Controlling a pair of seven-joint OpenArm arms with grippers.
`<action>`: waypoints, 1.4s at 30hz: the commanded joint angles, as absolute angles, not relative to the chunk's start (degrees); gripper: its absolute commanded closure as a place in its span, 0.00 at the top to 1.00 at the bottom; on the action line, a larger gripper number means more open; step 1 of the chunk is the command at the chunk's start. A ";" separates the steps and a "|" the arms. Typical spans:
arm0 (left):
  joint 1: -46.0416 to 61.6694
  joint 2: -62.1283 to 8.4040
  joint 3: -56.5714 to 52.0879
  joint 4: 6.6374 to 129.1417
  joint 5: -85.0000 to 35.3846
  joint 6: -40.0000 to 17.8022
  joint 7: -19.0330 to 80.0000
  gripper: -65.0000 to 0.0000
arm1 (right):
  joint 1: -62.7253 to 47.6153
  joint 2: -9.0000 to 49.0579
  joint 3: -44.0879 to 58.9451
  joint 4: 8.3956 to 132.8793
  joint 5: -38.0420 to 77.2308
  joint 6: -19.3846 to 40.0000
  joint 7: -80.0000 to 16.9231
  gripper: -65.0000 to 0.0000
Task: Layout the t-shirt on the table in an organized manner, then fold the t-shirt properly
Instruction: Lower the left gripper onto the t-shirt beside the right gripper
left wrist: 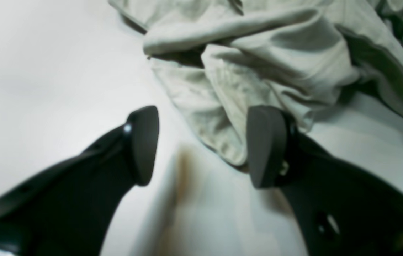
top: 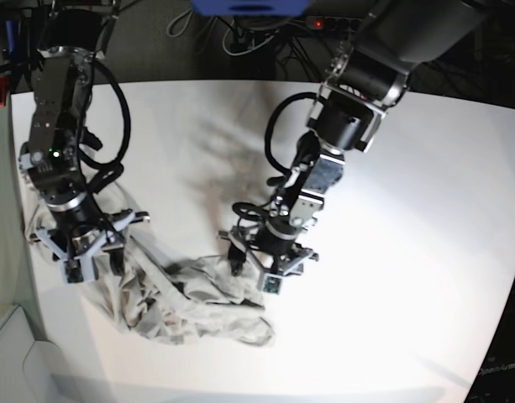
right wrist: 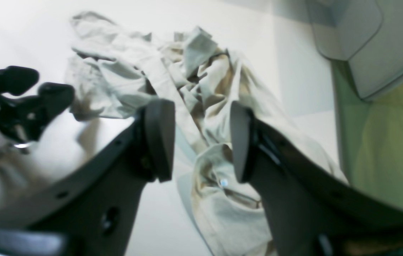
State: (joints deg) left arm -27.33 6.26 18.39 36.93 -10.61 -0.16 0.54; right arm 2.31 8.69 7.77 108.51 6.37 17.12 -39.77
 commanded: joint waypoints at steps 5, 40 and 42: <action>-29.85 8.57 18.51 33.19 -10.42 -0.13 -3.91 0.58 | 2.07 9.10 8.13 109.58 6.37 17.98 -38.37 0.41; -30.64 9.00 23.34 32.40 -10.33 -0.22 -4.97 0.22 | -3.03 8.84 8.13 109.58 6.46 17.98 -38.37 0.40; -30.64 9.00 25.27 32.31 -10.33 -0.22 -4.97 0.16 | -3.38 8.84 8.13 109.58 6.46 17.98 -38.37 0.40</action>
